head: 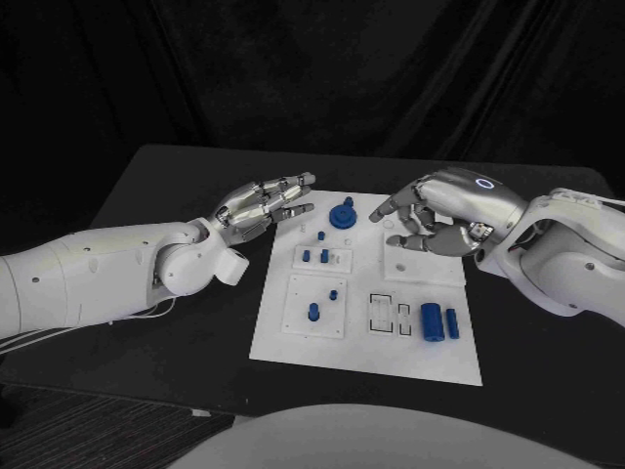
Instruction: Assemble the parts on the task board
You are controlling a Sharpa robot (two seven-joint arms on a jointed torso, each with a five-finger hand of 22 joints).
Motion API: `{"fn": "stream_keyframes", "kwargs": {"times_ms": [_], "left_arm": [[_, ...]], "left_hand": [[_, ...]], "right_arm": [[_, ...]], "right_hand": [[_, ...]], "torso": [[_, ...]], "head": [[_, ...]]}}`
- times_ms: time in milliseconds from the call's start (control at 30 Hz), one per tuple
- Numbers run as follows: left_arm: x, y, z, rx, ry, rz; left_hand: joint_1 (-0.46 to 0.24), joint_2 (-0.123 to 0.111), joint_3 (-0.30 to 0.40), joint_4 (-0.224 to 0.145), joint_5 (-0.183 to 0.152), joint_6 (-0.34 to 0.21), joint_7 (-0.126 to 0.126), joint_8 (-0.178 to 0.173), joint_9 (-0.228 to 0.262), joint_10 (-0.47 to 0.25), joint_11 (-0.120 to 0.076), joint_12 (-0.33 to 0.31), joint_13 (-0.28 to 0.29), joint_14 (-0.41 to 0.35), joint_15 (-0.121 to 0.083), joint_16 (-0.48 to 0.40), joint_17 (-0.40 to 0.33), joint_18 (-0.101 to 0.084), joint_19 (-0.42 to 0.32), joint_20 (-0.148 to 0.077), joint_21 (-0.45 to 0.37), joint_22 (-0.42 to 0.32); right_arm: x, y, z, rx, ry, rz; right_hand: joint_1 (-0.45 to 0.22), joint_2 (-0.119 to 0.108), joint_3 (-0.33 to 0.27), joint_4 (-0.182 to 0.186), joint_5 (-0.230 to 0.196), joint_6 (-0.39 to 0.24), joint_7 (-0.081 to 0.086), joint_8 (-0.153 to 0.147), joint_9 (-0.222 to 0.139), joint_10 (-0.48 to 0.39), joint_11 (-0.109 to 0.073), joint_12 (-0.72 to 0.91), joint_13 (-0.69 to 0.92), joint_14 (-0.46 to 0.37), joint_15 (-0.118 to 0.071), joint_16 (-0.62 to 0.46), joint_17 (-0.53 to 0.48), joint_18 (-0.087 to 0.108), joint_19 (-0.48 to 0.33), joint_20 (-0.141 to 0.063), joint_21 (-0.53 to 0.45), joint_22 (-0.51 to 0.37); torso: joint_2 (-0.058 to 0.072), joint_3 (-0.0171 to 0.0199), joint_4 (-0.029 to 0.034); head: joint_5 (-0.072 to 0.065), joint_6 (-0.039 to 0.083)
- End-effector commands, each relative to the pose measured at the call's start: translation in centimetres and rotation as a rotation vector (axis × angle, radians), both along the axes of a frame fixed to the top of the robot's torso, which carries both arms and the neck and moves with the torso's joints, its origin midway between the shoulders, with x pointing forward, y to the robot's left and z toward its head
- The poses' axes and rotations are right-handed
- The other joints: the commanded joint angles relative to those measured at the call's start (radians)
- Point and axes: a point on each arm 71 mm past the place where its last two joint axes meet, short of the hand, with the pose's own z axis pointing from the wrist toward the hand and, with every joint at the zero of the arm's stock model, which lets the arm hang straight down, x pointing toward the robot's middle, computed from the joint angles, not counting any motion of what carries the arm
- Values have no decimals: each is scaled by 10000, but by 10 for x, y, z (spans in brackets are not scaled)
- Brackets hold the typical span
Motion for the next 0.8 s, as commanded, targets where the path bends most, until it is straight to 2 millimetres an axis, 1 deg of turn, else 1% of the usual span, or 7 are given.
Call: {"fn": "stream_keyframes", "kwargs": {"times_ms": [33, 133, 233, 333, 600, 667, 800], "left_arm": [[-1, -1, 0, -154, -49, -39], [-1, -1, 0, -143, -47, -11], [-1, 0, 0, -150, -55, 6], [-2, 0, 0, -163, -76, 28], [-2, 2, 3, -344, -509, 301], [-2, 2, 4, -281, -844, 372], [-3, 3, 7, -46, -1599, 469]], "left_hand": [[-30, 106, 54, 2, 41, 29, 30, 64, 12, 1, 62, 35, 8, -7, 49, 37, 12, 189, -21, 55, 26, 1], [-32, 107, 54, 5, 41, 26, 31, 64, 12, 0, 62, 31, 7, -8, 49, 37, 12, 189, -23, 55, 25, -5], [-42, 117, 55, 19, 45, 39, 32, 70, 14, 3, 64, 38, 8, -5, 50, 40, 13, 189, -18, 58, 27, 1], [-46, 121, 55, 25, 48, 59, 32, 77, 17, 8, 64, 48, 10, 0, 51, 46, 15, 189, -15, 59, 28, 5], [-142, -158, -151, 117, 17, -69, -85, 73, -1, 51, 2, 120, 15, -37, -97, 27, 3, 196, -73, -58, -4, -107], [-241, -233, -276, 310, -124, -273, -272, 21, -27, 78, 17, 171, 18, -89, -301, -9, -10, 207, -145, -262, -40, -207], [-579, -405, -667, 587, -688, -1330, -1194, -293, -144, -59, -36, 32, -14, -385, -850, -315, -108, 189, -473, -906, -187, -667]], "right_arm": [[5, -15, -5, 86, 853, -1057], [9, -35, -20, -777, 1785, -2108], [12, -49, -38, -1907, 2779, -3011], [12, -60, -51, -2742, 3412, -3632], [11, -76, -73, -4322, 4455, -4629], [10, -77, -76, -4545, 4592, -4730], [7, -80, -79, -4837, 4904, -4896]], "right_hand": [[-438, 65, -156, 312, -261, 350, -29, 235, 184, 1804, -48, 1954, 2961, 406, 27, 620, 932, -11, 226, -35, 460, 889], [-2030, 361, -798, 1326, -383, 1682, -457, 992, 688, 4708, -261, 3625, 6519, 1460, -218, 2227, 3451, -357, 1254, -204, 2770, 1370], [-2603, 518, -997, 1555, -431, 2107, -608, 1242, 919, 5243, -443, 3893, 7273, 1572, -345, 2437, 3810, -486, 1518, -336, 3557, 1544], [-4623, 976, -1582, 1571, -586, 2535, -842, 1479, 1288, 5588, -651, 4067, 7783, 1716, -535, 2744, 4306, -650, 1809, -529, 4610, 1764], [-5096, 1230, -1935, 1551, -311, 3034, -1046, 1711, 1886, 5588, -790, 4067, 7783, 1859, -751, 3146, 4945, -883, 2107, -736, 6121, 2069], [-5099, 1279, -1960, 1546, -271, 3159, -1082, 1734, 1965, 5588, -823, 4067, 7783, 1873, -800, 3189, 5013, -909, 2134, -782, 6289, 2101], [-5087, 1322, -2003, 1536, -232, 3314, -1128, 1726, 2056, 5588, -872, 4067, 7783, 1889, -859, 3235, 5076, -973, 2207, -844, 6670, 2183]], "torso": [[-3, -2, -1], [-33, -9, -16], [-60, -23, -18], [-68, -15, -31], [-42, -6, -6], [-36, -2, -14], [-31, -10, -7]], "head": [[-69, 0], [-62, 0], [-100, 0], [-128, 0], [-170, 0], [-176, 0], [-205, 0]]}}
